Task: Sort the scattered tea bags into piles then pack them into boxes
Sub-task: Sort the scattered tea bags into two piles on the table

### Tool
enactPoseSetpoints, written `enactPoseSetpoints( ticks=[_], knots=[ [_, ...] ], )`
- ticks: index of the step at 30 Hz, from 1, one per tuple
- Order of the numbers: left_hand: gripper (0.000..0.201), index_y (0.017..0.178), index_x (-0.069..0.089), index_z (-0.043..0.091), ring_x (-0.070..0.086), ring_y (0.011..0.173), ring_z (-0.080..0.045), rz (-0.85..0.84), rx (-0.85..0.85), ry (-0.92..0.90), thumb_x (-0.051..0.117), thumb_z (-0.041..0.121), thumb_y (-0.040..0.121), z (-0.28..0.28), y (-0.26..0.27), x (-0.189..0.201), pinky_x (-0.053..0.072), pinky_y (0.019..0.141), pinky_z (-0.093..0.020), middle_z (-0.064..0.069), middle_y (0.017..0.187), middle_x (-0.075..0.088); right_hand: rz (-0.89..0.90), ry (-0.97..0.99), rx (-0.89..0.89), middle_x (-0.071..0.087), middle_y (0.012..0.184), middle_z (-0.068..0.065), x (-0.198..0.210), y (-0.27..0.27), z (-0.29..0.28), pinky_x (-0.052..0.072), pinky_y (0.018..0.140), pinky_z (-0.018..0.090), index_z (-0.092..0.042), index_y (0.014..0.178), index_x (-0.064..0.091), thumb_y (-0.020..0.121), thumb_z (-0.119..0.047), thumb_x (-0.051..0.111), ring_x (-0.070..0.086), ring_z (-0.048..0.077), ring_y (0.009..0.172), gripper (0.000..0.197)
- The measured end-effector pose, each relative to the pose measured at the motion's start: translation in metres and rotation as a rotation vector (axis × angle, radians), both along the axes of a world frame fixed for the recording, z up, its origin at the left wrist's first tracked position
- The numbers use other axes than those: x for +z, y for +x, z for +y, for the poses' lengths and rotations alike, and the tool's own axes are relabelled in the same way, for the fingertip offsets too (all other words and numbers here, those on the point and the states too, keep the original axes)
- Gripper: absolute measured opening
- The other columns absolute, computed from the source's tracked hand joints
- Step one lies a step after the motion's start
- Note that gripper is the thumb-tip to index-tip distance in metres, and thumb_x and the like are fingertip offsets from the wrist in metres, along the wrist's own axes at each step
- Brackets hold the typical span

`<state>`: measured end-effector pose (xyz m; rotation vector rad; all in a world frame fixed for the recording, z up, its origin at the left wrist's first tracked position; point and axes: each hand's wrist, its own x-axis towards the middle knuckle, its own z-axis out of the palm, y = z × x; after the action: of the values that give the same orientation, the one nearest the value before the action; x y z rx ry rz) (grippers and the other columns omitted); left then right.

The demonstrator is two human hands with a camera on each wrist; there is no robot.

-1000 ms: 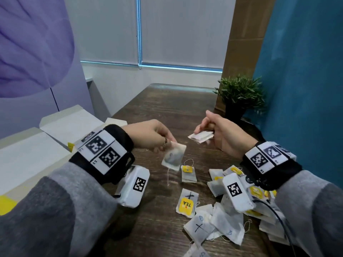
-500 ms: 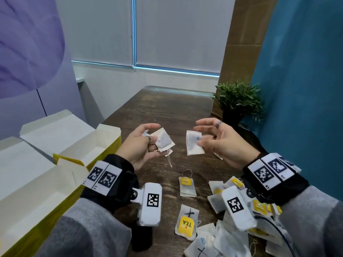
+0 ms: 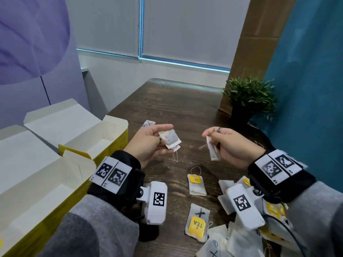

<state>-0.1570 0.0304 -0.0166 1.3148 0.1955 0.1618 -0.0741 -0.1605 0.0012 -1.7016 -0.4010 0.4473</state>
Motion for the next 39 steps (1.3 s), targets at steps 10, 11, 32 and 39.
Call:
enactPoseSetpoints(
  ticks=[10,11,32,39],
  knots=[
    [0.053,0.122,0.057,0.004,0.061,0.095,-0.03,0.064,0.158,0.119,0.03,-0.023,0.085,0.011,-0.002,-0.002,0.056,0.049,-0.019,-0.003,0.099,0.054,-0.259,-0.933,0.444,0.061,0.093,-0.002,-0.015,-0.003,0.012,0.05,0.08,0.034,-0.024,0.112,0.058,0.079,-0.044,0.068,0.062,0.022,0.088,0.04],
    [0.052,0.121,0.058,0.005,0.061,0.095,-0.03,0.069,0.166,0.12,0.029,-0.021,0.086,0.012,-0.001,-0.002,0.056,0.049,-0.019,-0.002,0.099,0.055,-0.259,-0.967,0.476,0.06,0.098,-0.004,-0.014,-0.005,0.013,0.048,0.085,0.033,-0.026,0.112,0.058,0.075,-0.044,0.072,0.06,0.021,0.095,0.044],
    [0.057,0.131,0.046,0.011,0.067,0.087,-0.025,0.0,-0.105,-0.099,0.06,-0.011,0.081,-0.005,-0.007,0.004,0.06,0.067,-0.036,-0.014,0.118,0.06,-0.886,-0.081,0.14,0.04,0.084,-0.011,-0.01,-0.013,0.023,0.038,0.076,0.008,-0.031,0.06,0.06,0.069,-0.005,0.079,0.048,-0.001,0.078,0.033],
    [0.074,0.13,0.05,0.022,0.064,0.104,-0.026,-0.115,-0.005,0.087,0.067,-0.018,0.07,0.001,-0.001,0.0,0.059,0.072,-0.029,-0.011,0.126,0.056,-0.305,0.018,0.126,0.05,0.096,-0.003,-0.005,-0.013,0.017,0.043,0.054,0.02,-0.027,0.097,0.057,0.078,-0.007,0.06,0.051,0.008,0.064,0.027]
  ],
)
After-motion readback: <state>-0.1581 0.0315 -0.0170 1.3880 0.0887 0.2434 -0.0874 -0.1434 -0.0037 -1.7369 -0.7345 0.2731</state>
